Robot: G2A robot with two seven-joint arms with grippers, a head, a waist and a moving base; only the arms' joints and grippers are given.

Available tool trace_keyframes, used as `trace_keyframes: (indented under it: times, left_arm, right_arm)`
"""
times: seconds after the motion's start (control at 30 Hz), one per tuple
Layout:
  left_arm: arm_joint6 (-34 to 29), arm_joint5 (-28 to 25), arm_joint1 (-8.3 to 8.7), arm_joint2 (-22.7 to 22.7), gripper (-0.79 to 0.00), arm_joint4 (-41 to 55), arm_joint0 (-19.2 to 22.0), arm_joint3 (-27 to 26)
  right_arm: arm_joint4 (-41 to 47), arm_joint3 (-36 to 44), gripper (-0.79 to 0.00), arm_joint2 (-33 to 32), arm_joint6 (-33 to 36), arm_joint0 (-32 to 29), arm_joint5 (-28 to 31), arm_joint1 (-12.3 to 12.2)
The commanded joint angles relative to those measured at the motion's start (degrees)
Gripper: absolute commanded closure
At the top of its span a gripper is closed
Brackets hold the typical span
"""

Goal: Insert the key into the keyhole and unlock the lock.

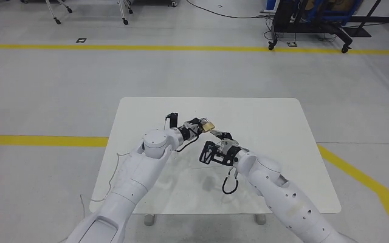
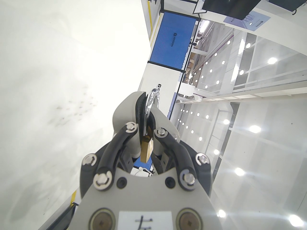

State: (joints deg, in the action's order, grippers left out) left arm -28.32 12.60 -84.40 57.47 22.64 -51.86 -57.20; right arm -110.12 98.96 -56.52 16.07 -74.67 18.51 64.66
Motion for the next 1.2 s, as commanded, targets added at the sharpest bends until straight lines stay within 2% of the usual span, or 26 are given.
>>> trace_keyframes:
  times: [0.0,0.13,0.23,0.33,0.43,0.5,0.7,0.83,1.17]
  left_arm:
    - [-0.24,-0.07,-0.05,-0.17,0.000,-0.11,-0.01,-0.07]
    - [-0.53,-0.11,-0.14,-0.35,0.000,-0.34,0.10,0.16]
    - [-0.65,-0.22,-0.20,-0.45,0.000,-0.48,0.23,0.37]
    - [-0.99,-0.52,-0.25,-0.50,0.000,-0.56,0.33,0.49]
    - [-1.11,-0.80,-0.30,-0.54,0.000,-0.69,0.39,0.63]
    - [-1.37,-0.91,-0.34,-0.61,0.000,-0.74,0.43,0.72]
    - [-2.19,-2.52,-0.39,-0.48,0.000,-0.69,0.38,1.03]
    - [-1.86,-7.86,-0.23,0.29,0.000,-1.22,-0.47,0.23]
    - [-1.77,-14.99,0.15,1.28,0.000,-3.19,-2.40,-1.69]
  right_arm:
    - [-0.51,-0.42,-0.329,0.33,0.76,0.23,-0.40,0.17]
    - [-1.10,-1.08,-0.292,0.86,1.92,0.58,-1.19,0.54]
    - [-1.27,-1.46,-0.172,0.97,2.05,0.66,-1.57,0.73]
    - [-0.84,-1.61,-0.095,0.81,2.07,0.59,-2.19,0.92]
    - [0.32,-1.68,-0.074,0.39,1.64,0.46,-2.68,1.09]
    - [1.46,-1.85,0.000,-0.02,1.72,0.36,-3.11,1.22]
    - [9.95,-3.03,0.000,-2.41,1.05,-0.18,-5.63,1.79]
    - [19.07,-3.50,0.000,-5.58,-2.33,-1.50,-5.77,1.90]
    - [33.92,-3.70,0.000,-13.11,-12.09,-5.88,2.24,1.09]
